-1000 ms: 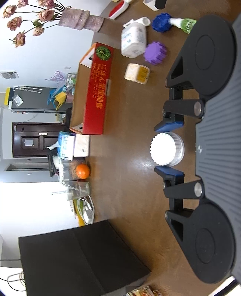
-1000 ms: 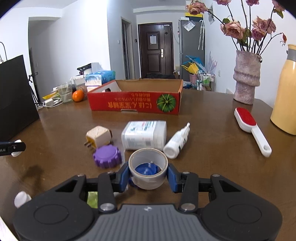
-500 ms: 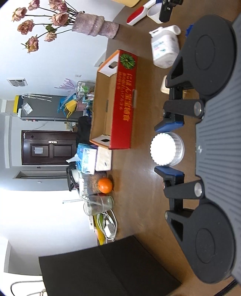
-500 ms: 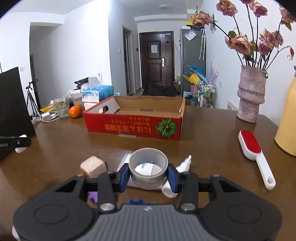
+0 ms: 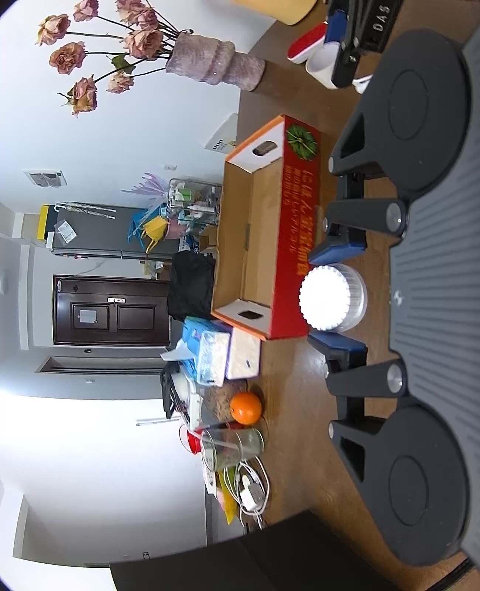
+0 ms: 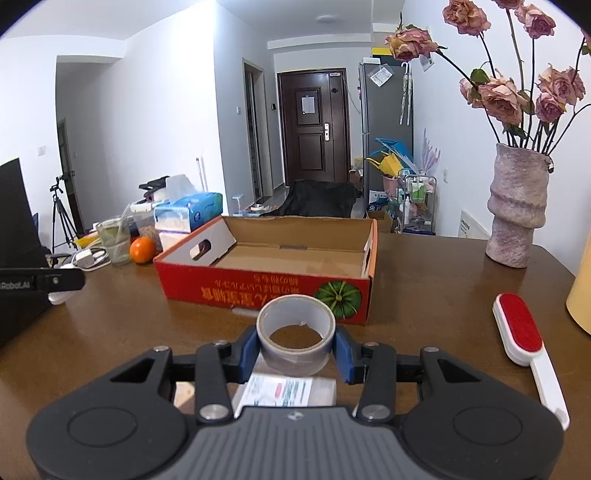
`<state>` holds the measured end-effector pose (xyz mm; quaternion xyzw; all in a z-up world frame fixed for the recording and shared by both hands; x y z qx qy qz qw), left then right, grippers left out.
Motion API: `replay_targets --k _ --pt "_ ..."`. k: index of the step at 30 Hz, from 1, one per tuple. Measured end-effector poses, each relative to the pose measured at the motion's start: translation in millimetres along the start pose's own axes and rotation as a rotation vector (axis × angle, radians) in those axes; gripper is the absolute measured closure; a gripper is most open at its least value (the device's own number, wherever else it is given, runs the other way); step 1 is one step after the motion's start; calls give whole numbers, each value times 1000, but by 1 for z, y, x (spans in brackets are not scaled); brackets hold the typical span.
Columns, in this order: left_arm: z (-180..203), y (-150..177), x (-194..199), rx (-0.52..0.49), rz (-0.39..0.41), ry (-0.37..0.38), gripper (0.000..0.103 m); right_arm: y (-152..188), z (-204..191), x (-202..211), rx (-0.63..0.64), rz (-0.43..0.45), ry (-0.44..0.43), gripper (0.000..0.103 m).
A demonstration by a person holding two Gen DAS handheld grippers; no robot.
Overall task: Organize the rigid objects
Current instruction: 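Carry the white cap and tape roll with both tools over the red box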
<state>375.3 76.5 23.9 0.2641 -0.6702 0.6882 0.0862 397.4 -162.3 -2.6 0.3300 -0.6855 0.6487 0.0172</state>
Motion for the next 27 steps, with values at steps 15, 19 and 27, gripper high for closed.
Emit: replay_targets --k 15,19,27 --pt "35 -48 -57 16 3 16 62 -50 12 -54 -38 7 -12 61" --pt "44 -60 -72 23 11 17 62 -57 15 -68 -39 5 -13 61" --pt "54 -72 -108 47 6 27 62 -68 23 -94 -40 -9 -1 61"
Point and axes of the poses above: each gripper's, at about its wrist camera, not at the fingertips, and x roughly against the way its jaws point, z to its right, y to its underside, the point moved 4 cm from there along -x, roughly the way its jaws point, and after that the axes turned 8 degrees about -y, right-handed, at the moved point
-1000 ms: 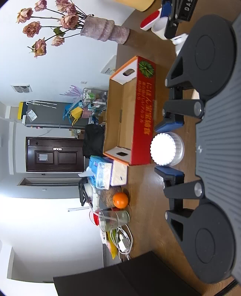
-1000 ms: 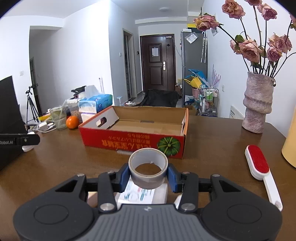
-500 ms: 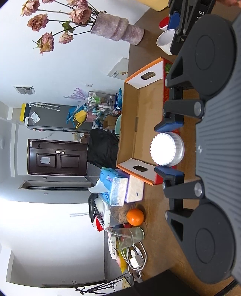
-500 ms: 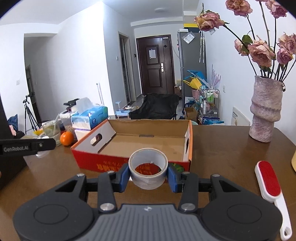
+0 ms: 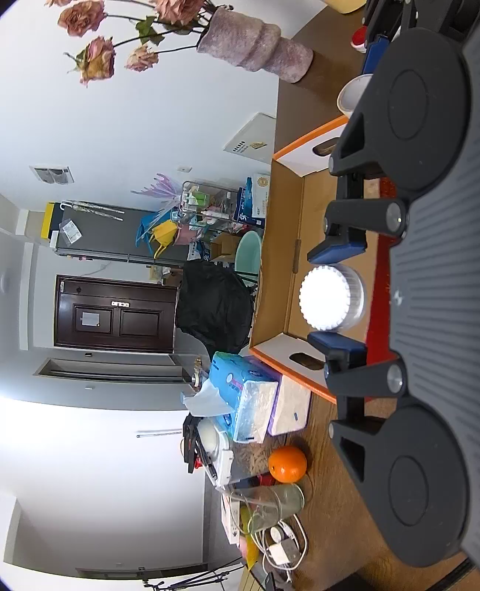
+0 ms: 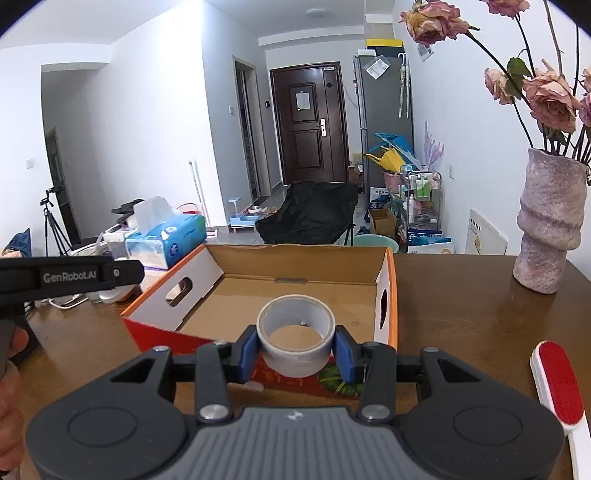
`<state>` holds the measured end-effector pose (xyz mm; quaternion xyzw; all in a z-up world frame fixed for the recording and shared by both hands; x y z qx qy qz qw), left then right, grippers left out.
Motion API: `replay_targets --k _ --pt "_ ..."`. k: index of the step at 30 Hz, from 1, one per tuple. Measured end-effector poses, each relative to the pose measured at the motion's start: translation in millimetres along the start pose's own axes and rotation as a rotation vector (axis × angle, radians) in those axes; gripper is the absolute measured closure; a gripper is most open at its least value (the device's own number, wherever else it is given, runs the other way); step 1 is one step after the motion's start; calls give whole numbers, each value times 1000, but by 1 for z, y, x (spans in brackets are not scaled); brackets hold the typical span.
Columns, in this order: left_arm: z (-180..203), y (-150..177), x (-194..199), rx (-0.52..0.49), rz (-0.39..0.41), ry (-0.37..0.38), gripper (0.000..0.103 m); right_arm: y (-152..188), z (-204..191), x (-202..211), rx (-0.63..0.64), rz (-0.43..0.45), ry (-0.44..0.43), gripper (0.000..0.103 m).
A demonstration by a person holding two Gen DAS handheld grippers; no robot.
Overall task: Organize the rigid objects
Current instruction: 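Carry the white cap and tape roll with both tools over the red box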
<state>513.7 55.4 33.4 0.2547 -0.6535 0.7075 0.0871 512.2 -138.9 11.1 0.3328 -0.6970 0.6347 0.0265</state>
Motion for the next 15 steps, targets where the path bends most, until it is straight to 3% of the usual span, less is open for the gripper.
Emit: replay_targets --k 15 --pt "6 -4 -75 -6 -80 -28 62 -20 19 -58 17 -48 29 61"
Point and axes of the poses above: each gripper's, at about its wrist camera, not at the fingertips, and x roughly against the way its jaws point, z to its right, y to its underside, the point moved 4 cm from there along -x, roughly the way its jaws point, and after that the axes turned 8 degrees about -y, right-handed, at the moved point
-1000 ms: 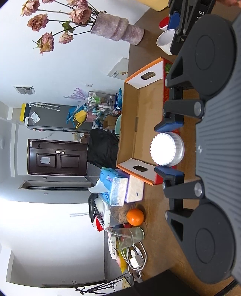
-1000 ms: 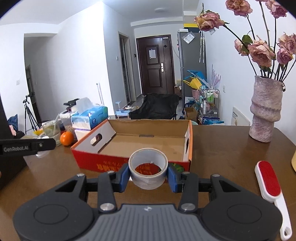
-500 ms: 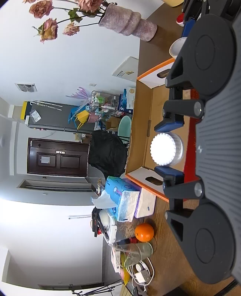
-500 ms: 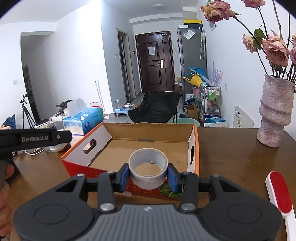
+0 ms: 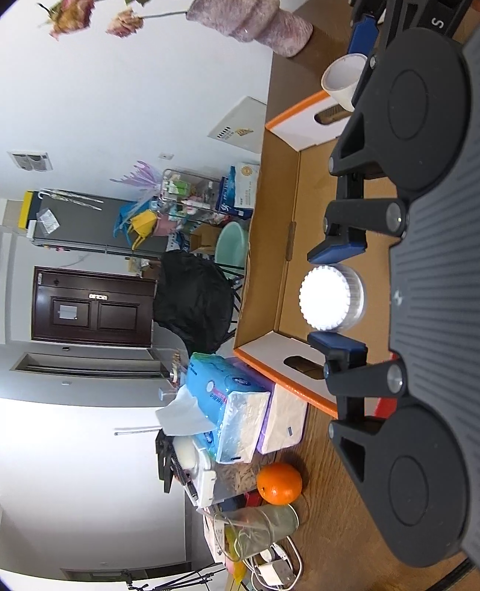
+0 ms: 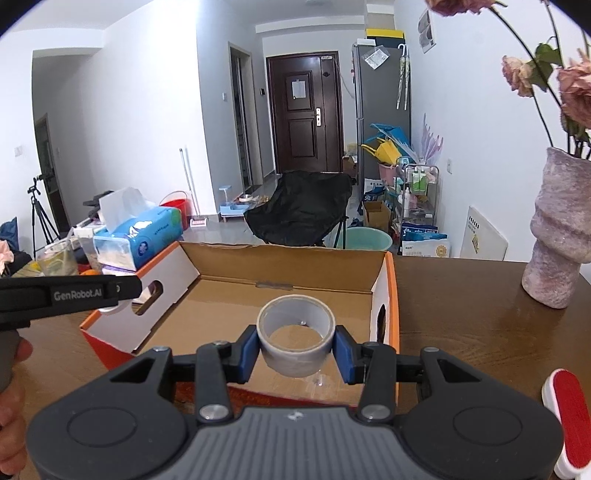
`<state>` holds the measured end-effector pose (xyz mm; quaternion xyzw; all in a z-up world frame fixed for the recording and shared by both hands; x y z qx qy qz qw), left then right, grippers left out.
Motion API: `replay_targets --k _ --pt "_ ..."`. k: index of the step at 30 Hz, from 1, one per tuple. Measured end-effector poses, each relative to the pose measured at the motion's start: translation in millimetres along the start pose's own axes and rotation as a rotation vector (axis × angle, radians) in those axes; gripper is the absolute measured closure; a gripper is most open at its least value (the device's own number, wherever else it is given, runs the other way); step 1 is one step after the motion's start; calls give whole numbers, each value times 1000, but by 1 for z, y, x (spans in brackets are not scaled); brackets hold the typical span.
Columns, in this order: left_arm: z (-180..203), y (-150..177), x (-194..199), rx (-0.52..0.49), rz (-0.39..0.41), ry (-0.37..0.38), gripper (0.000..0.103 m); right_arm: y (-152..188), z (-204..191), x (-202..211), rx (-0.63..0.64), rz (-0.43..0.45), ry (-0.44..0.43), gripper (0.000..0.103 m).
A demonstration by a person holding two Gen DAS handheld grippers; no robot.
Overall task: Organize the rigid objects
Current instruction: 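Carry the white cap and tape roll with both tools over the red box, then open both grippers to drop the cap and tape roll into the box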
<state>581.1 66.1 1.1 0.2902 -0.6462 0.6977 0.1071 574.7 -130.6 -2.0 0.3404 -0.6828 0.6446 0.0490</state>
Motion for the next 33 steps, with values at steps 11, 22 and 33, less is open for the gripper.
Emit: replay_targets --k 11,22,33 --pt "-1 -3 -44 -21 -38 -32 62 -6 9 -42 9 -43 9 61" --pt "-1 3 -69 -52 -64 -61 62 1 3 -71 32 -75 7 61" --pt "3 6 -72 -74 -65 -62 61 6 6 -80 28 -101 11 61"
Point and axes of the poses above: each gripper's, at about its wrist camera, not at the fingertips, and x roughly against the way its jaws point, z to its right, y to its underside, the point moved 4 cm from there along -x, roughly the way its jaws point, and after that the axes turned 8 degrees about -y, right-handed, at the moved point
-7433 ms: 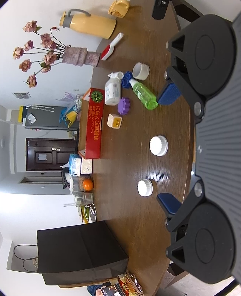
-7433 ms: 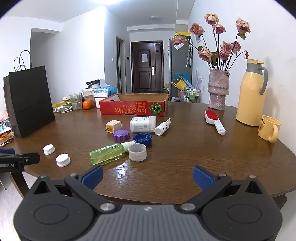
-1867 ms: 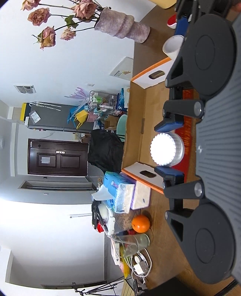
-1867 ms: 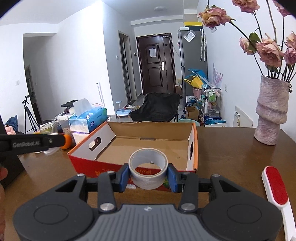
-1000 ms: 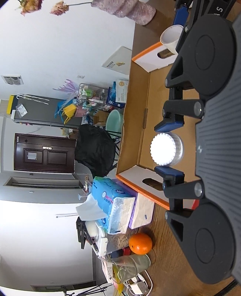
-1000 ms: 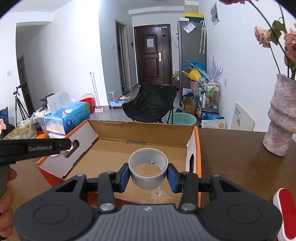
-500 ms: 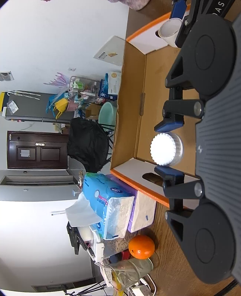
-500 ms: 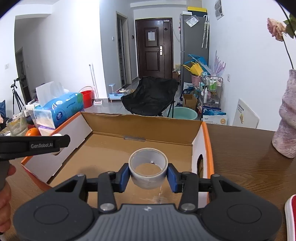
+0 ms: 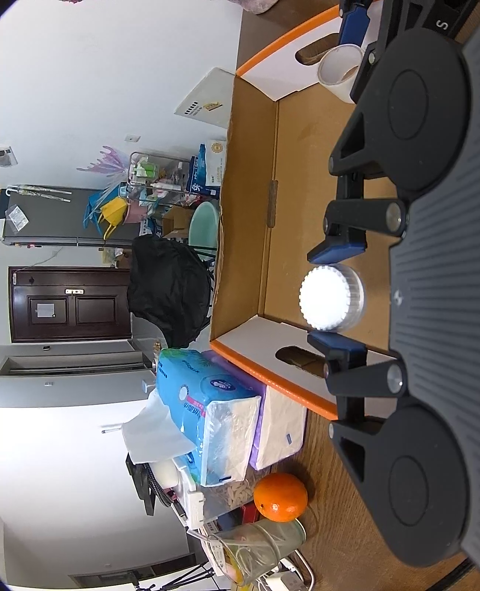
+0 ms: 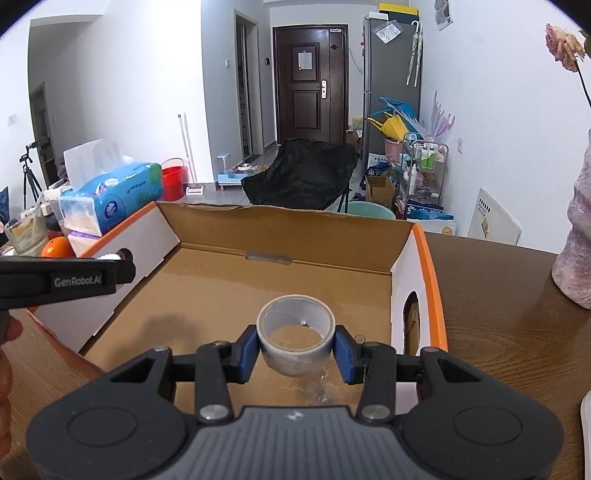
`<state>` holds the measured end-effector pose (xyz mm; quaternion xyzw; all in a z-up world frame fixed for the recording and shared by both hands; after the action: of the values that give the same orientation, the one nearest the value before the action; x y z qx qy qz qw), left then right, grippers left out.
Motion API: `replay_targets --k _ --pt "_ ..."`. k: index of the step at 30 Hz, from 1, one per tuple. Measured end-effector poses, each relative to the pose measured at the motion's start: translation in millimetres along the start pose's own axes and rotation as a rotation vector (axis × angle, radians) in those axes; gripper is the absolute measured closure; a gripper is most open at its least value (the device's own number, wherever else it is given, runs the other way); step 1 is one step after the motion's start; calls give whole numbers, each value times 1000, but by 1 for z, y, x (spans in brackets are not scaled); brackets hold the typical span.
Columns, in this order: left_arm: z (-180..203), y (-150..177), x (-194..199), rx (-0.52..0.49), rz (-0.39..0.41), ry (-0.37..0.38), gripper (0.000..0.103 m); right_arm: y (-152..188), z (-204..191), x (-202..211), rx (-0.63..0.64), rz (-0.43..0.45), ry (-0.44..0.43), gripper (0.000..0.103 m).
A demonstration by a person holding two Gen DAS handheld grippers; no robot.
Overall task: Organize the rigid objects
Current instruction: 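Open both grippers to drop the cap and tape roll into the box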
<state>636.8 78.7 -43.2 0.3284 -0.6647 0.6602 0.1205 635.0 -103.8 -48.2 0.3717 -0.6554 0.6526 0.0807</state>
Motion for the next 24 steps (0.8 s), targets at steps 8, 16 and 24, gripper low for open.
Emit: replay_targets --k 8,16,24 --pt "-1 -3 11 -4 47 -19 4 -3 4 5 -22 33 26 13" --pt "-4 -7 22 11 67 -26 0 -5 7 14 -34 54 43 0" --pt "-6 -9 34 15 81 -19 0 -8 2 30 -15 80 46 0"
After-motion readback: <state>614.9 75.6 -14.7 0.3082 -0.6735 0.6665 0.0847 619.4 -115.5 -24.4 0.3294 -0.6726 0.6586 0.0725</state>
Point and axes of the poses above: each gripper's, at about its wrist camera, not at the fingertips, and x roughly against the way its jaws point, z to its right, y to its underside, the point moved 4 cm from there along -x, roughly the way its jaws point, and after that the axes turned 8 degrees about -y, right-handed, at the moved point
